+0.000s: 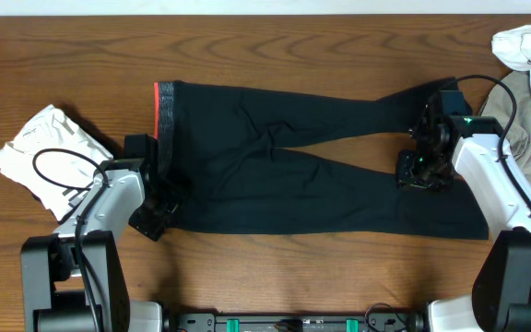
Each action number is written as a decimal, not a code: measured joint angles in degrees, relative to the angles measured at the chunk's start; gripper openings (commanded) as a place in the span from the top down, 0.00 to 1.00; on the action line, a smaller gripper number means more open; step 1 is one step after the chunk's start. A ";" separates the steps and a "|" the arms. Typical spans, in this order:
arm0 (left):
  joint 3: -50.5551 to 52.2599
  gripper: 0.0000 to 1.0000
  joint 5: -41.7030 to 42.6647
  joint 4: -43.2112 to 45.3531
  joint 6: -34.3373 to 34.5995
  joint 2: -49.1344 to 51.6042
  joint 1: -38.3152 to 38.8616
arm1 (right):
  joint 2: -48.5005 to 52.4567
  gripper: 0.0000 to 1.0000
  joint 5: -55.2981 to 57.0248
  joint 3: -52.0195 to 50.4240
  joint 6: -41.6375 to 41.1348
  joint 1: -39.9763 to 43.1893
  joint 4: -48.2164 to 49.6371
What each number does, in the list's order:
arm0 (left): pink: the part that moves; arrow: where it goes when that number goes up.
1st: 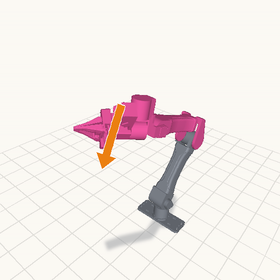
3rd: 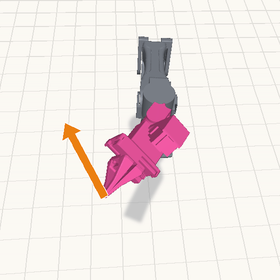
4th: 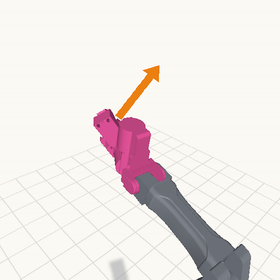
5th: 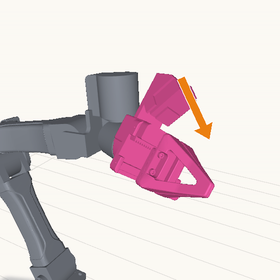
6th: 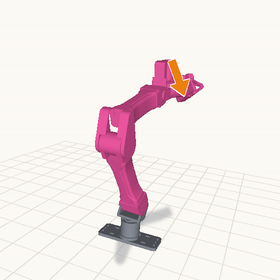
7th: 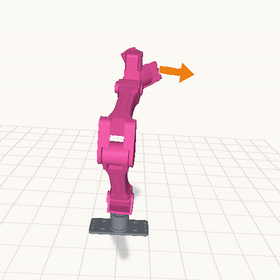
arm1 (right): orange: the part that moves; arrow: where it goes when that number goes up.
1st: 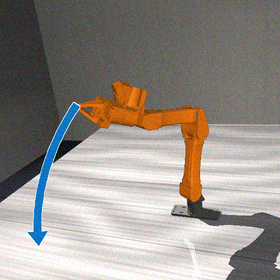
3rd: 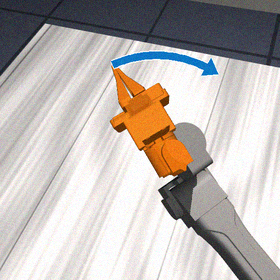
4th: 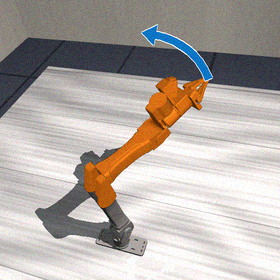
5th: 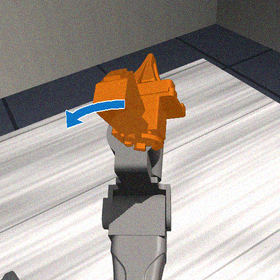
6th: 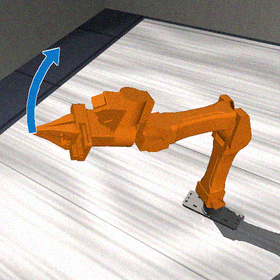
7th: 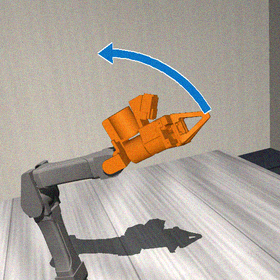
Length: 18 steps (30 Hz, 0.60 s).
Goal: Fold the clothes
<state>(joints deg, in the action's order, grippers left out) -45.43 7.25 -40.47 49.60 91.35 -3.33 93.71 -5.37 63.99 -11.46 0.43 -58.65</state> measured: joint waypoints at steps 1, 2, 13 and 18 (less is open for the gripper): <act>0.00 0.27 0.00 -0.31 0.00 0.02 0.00 | 0.00 0.71 0.00 0.00 0.00 0.00 0.00; 0.00 0.27 0.00 -0.63 0.02 0.00 0.00 | 0.00 0.72 0.00 0.00 -0.02 0.00 0.00; 0.00 0.41 -3.85 -1.01 2.78 0.02 0.00 | 0.00 0.72 0.02 0.00 0.00 0.00 -0.04; 0.26 0.51 -4.24 0.42 3.15 0.02 0.00 | 0.00 0.72 -0.02 0.00 0.00 0.00 -0.04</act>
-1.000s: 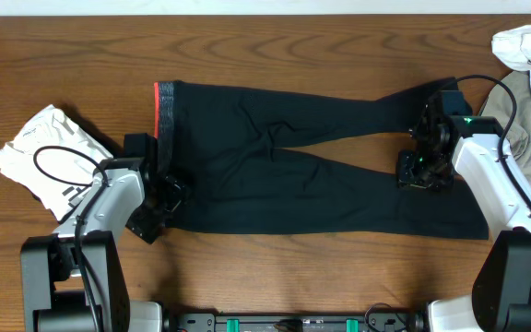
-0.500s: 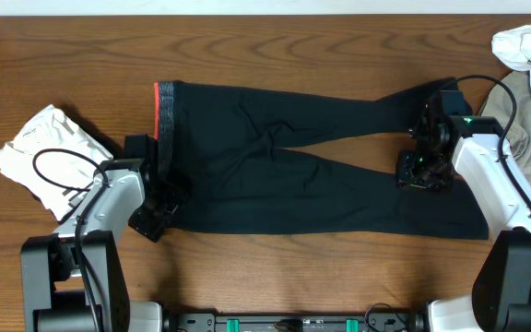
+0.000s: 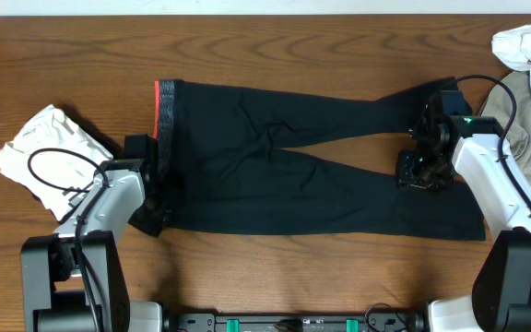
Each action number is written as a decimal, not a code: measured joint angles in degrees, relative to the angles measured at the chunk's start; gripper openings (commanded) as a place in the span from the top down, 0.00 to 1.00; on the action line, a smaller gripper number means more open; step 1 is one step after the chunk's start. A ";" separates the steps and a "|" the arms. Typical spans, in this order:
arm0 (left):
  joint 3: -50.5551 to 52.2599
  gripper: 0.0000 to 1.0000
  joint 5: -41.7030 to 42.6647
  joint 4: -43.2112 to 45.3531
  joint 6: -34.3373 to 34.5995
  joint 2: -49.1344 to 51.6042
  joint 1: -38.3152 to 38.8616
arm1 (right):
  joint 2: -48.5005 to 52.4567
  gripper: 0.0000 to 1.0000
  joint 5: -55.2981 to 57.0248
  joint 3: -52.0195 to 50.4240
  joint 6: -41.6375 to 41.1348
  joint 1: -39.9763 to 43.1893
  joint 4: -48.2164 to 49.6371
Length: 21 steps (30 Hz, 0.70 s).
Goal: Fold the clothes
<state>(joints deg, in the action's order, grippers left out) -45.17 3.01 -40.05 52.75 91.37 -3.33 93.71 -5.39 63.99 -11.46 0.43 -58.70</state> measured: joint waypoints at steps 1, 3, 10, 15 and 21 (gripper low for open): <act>0.31 0.51 0.04 0.33 0.00 -0.02 0.00 | 0.00 0.72 0.00 0.00 0.00 0.00 -0.02; 0.81 0.51 0.20 0.98 -0.02 -0.22 0.00 | 0.00 0.72 0.02 0.00 0.00 0.00 -0.02; 1.49 0.72 0.72 1.97 0.17 -0.74 0.02 | 0.00 0.72 0.02 0.00 0.00 0.00 -0.24; 1.53 0.81 0.68 1.53 -1.11 -0.74 0.00 | 0.00 0.72 0.04 0.00 -0.20 0.17 -1.16; 1.84 0.81 -0.26 1.09 -3.98 -1.22 0.00 | 0.00 0.75 0.09 -0.04 -2.25 4.04 -1.79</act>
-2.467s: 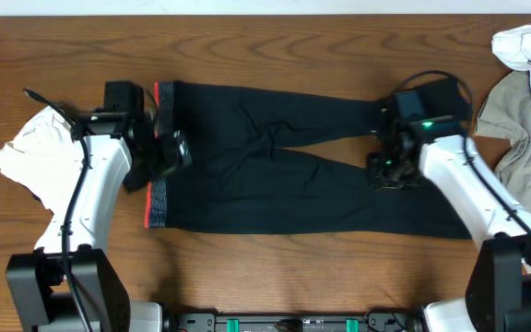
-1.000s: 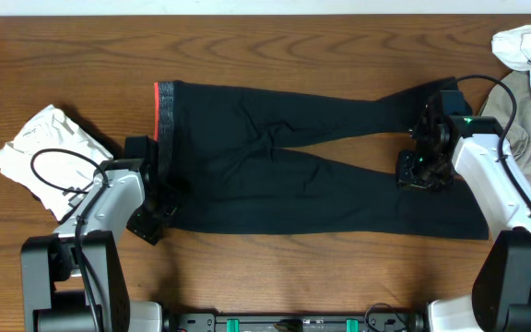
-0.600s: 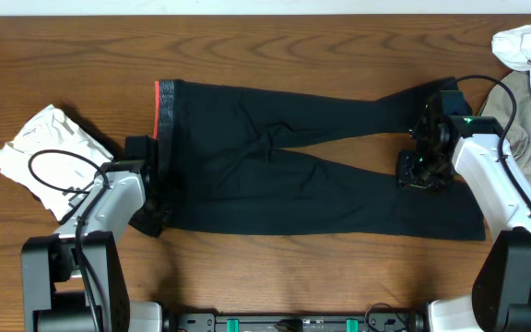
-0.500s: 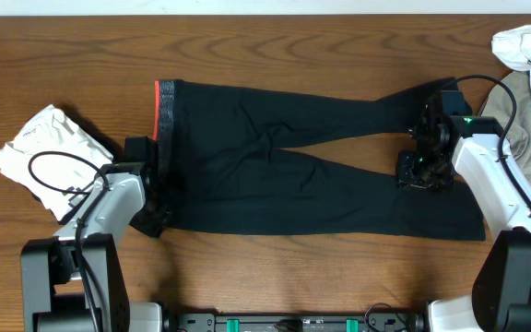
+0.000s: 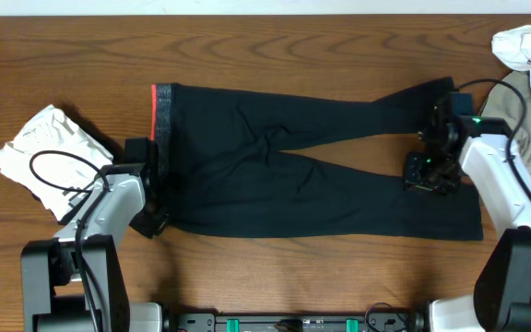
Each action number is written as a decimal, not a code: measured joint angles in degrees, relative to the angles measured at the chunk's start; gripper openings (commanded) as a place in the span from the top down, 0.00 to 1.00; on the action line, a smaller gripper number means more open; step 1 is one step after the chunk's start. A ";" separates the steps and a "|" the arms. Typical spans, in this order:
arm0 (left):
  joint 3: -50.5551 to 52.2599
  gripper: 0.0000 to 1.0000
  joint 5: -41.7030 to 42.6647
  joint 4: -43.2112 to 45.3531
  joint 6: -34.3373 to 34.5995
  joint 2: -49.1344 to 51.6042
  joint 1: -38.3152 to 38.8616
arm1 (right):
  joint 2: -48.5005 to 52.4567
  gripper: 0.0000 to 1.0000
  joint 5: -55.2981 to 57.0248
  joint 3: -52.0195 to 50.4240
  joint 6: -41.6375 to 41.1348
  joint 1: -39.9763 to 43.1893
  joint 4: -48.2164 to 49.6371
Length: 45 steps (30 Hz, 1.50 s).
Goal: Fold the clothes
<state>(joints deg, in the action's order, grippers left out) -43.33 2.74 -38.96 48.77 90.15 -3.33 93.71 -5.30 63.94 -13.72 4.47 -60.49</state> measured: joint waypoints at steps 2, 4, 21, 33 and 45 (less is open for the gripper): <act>0.52 0.81 -0.22 -0.07 -1.27 -0.61 0.00 | 0.00 0.75 0.04 0.00 -0.55 1.77 0.02; 0.94 0.79 -0.37 -0.46 -2.51 -1.42 0.00 | 0.00 0.75 0.15 -0.11 -1.05 4.26 0.02; 1.07 0.78 -0.63 -1.66 -6.23 -2.93 0.00 | 0.04 0.75 -1.73 -17.05 -4.02 27.08 11.43; 1.09 0.78 -0.63 -1.70 -6.67 -2.93 0.00 | -1.03 0.56 -5.16 -18.64 -6.19 40.52 15.17; 1.09 0.78 -0.63 -2.34 -6.67 -2.93 0.00 | -2.01 0.82 -5.44 -19.91 -6.54 41.00 19.23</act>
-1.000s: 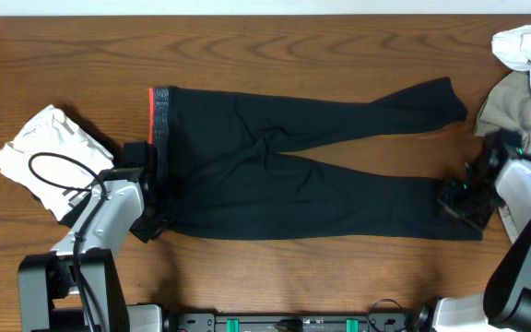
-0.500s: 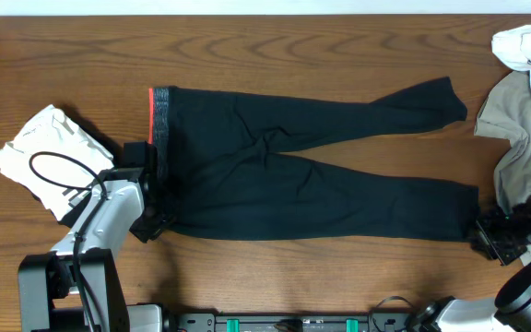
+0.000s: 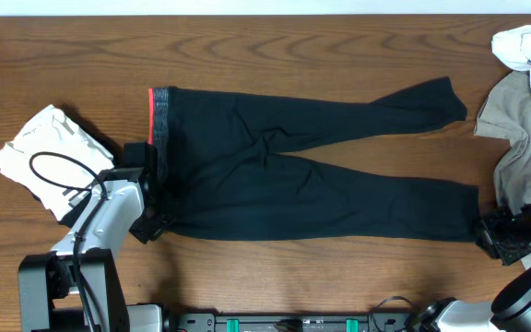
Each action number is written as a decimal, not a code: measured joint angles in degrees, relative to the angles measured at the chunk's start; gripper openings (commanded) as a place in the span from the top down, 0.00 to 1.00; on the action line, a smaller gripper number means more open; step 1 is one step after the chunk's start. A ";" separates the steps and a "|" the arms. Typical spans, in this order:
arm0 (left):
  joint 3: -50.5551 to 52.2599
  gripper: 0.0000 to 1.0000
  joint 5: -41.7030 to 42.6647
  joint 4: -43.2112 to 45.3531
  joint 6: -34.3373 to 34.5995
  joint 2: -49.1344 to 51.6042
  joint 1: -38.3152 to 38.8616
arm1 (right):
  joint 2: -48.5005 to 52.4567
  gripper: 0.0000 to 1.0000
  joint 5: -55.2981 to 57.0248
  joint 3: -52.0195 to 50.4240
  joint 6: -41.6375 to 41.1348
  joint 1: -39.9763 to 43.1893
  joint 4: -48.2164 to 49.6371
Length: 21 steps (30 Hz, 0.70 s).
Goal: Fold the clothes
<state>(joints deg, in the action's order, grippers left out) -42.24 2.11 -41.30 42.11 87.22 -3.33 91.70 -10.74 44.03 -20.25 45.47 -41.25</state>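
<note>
Black pants (image 3: 293,184) lie flat across the wooden table, with the red-edged waistband (image 3: 159,111) at the left and both legs running right. The upper leg ends near the far right and the lower leg's hem lies at the near right. My left gripper (image 3: 152,221) sits on the near corner of the waistband, apparently shut on it, its dark fingers merging with the cloth. My right gripper (image 3: 498,236) is low at the near right, just beside the lower leg's hem. Its jaws are too dark to read.
A folded white garment (image 3: 40,152) lies at the left, partly under the left arm's cable. A heap of white cloth (image 3: 528,51) and beige cloth (image 3: 510,138) fills the right edge, just behind the right arm.
My right gripper was on the pant legs near their right ends; now it is off them, at the near right by the lower hem. The waistband sits slightly further left.
At first my left gripper was at the waistband's near corner and my right on the legs near the right end. Both stayed there while the pants shifted a little left and flattened. Now the right gripper is by the lower hem and both legs lie uncovered.
</note>
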 measured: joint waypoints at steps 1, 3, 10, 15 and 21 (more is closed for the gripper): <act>0.00 0.78 0.00 -0.15 0.00 0.00 0.00 | 0.00 0.86 -0.07 -0.02 -0.04 0.07 0.46; 0.00 0.78 0.00 -0.26 0.00 0.00 0.00 | 0.07 0.90 -0.11 -0.11 0.09 0.07 0.87; 0.00 0.78 0.00 -0.74 -0.11 0.00 0.00 | 0.07 0.99 -0.74 -0.28 0.00 0.07 1.42; 0.00 0.85 0.00 -2.12 -2.23 -0.04 0.00 | 0.39 0.99 -4.85 -0.57 1.62 0.07 2.54; 0.02 0.85 -0.44 -6.19 -5.25 -5.40 0.00 | -1.33 0.99 -6.91 -1.60 2.51 0.04 0.85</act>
<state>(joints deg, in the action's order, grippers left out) -42.22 1.67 -47.48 36.86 81.82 -3.33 90.37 -17.65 42.44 -17.74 45.52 -40.40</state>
